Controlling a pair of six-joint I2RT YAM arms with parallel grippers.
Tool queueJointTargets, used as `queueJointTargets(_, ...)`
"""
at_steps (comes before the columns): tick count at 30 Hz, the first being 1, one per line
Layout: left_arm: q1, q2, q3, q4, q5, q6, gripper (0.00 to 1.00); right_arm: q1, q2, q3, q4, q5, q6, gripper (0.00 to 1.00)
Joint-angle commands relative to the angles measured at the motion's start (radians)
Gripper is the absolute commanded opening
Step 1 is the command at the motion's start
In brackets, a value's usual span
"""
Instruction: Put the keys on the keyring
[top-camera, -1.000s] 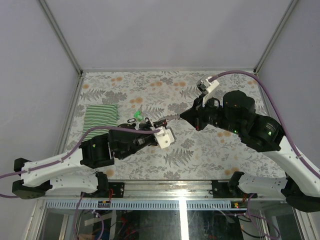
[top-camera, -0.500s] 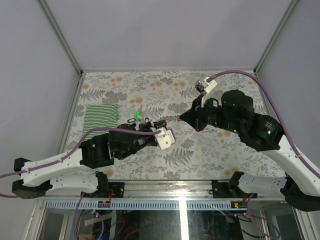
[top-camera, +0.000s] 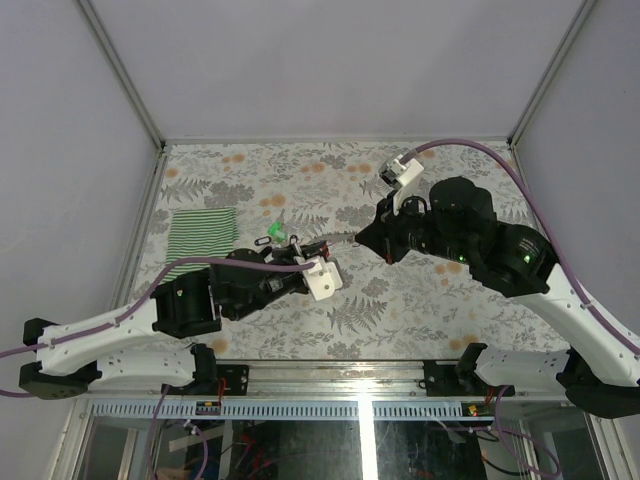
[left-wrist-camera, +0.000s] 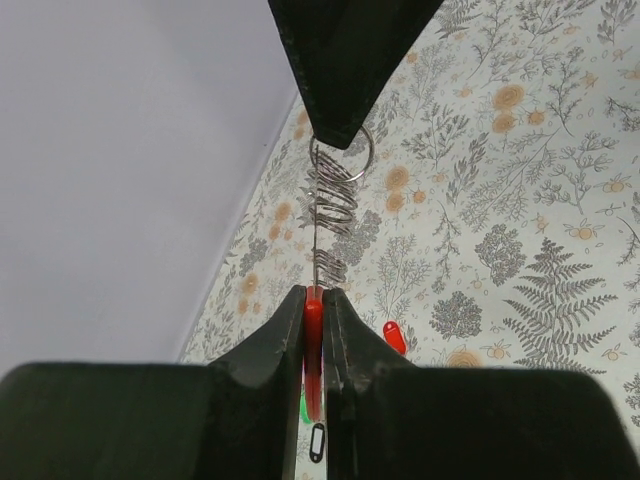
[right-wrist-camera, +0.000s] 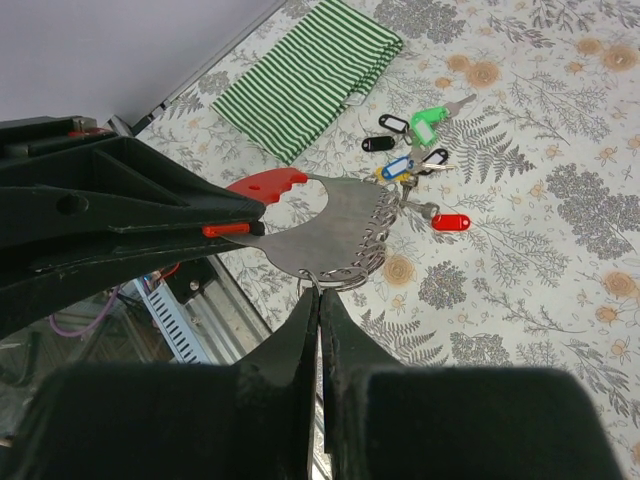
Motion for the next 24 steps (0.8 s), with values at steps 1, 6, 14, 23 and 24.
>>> queueJointTargets(1, -0.011, -0.029, -0.005, 0.056, 0.040, 0.017, 0.00, -0.005, -0.023, 0.014, 0.038, 0.081, 0.019, 0.00)
queueJointTargets(6, -0.013, -0.024, -0.014, 0.052, 0.055, 0.014, 0.00, -0.005, -0.039, 0.001, 0.082, 0.107, 0.043, 0.00)
queueJointTargets(14, -0.017, -0.013, -0.011, 0.049, 0.063, 0.010, 0.00, -0.004, -0.061, -0.049, 0.172, 0.105, 0.088, 0.00)
queueJointTargets(23, -0.018, 0.003, -0.014, 0.070, 0.032, -0.052, 0.00, -0.005, -0.159, -0.230, 0.427, 0.079, 0.161, 0.00)
queueJointTargets(24, -0.019, 0.004, -0.015, 0.076, 0.029, -0.057, 0.00, -0.004, -0.171, -0.257, 0.459, 0.078, 0.168, 0.00)
